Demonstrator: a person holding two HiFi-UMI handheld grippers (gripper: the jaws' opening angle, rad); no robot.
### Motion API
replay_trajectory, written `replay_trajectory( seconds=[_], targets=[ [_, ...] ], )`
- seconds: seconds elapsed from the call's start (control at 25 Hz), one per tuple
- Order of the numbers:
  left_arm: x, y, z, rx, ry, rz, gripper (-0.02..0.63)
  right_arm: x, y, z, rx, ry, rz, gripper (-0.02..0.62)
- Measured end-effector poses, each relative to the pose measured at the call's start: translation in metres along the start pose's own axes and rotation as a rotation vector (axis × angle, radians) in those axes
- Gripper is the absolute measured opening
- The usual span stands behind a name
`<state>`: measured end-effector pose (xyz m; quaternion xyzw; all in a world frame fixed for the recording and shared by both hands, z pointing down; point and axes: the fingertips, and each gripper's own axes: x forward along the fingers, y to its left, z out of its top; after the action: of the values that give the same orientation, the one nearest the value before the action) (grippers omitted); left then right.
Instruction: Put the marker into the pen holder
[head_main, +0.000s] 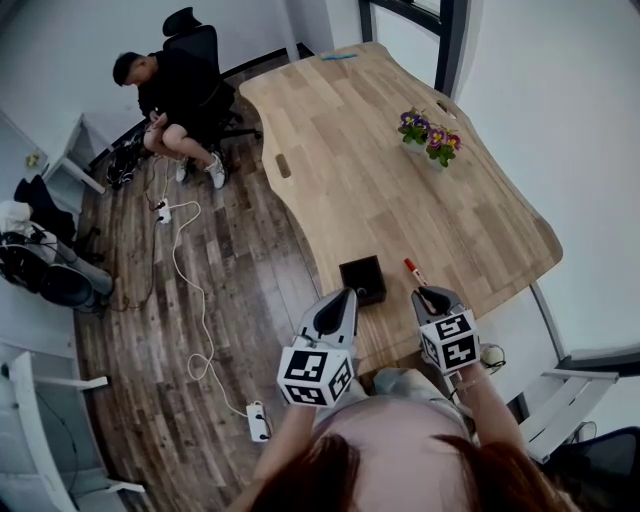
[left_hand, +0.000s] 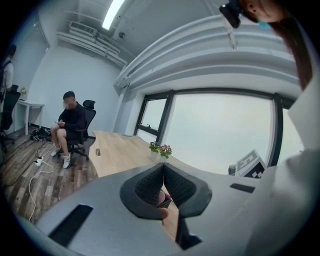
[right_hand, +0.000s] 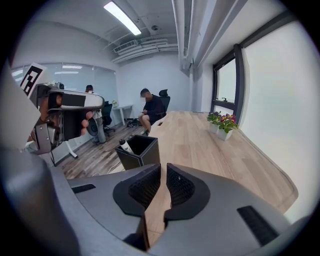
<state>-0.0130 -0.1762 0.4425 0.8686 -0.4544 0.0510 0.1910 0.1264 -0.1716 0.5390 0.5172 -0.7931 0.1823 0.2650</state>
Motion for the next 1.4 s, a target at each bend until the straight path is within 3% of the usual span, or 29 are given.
replay_trajectory(
  seconds=[0.64,1.4],
  targets=[
    [0.005,-0.010,-0.005,-0.015,-0.020,0.079,0.000,0.010,-0.041,-0.033,-0.056,0.053,0.035,0.034],
    [-0.008,-0.008,-0.026,-0.069,-0.018,0.195,0.000,0.032,-0.050,-0.091,-0.130,0.172,0.102,0.072]
  ],
)
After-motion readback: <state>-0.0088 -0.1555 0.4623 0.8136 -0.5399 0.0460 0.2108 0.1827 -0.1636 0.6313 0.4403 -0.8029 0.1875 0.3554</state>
